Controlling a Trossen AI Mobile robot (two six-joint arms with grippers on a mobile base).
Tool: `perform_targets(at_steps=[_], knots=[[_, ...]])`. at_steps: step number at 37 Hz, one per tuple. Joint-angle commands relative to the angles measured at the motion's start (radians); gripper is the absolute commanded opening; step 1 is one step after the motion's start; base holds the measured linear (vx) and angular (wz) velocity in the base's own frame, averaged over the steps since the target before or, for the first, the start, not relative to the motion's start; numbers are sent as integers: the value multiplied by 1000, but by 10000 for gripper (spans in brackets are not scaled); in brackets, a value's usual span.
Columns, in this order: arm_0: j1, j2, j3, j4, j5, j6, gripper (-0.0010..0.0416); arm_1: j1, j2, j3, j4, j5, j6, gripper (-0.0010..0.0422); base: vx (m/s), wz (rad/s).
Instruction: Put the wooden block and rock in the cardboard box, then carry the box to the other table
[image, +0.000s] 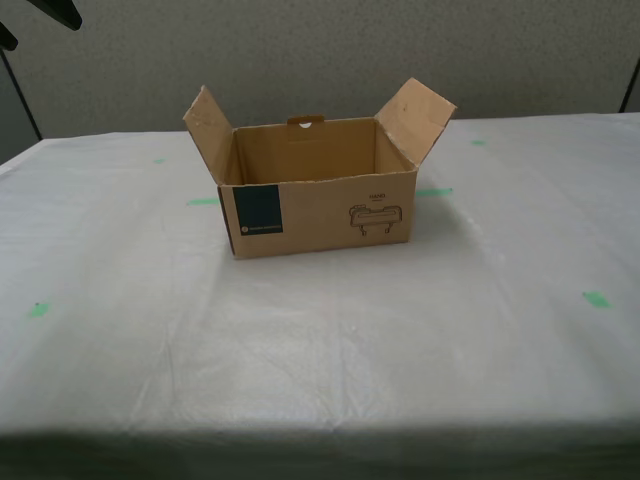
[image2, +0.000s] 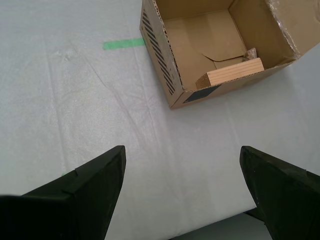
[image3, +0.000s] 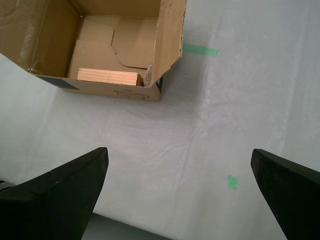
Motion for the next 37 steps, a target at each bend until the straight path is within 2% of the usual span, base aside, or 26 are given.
perform_targets(at_steps=[1,37], knots=[[0,0,1,0,6,5,398,0,0,1,0,-2,2,309,0,0],[0,0,1,0,6,5,398,0,0,1,0,-2,1,309,0,0]])
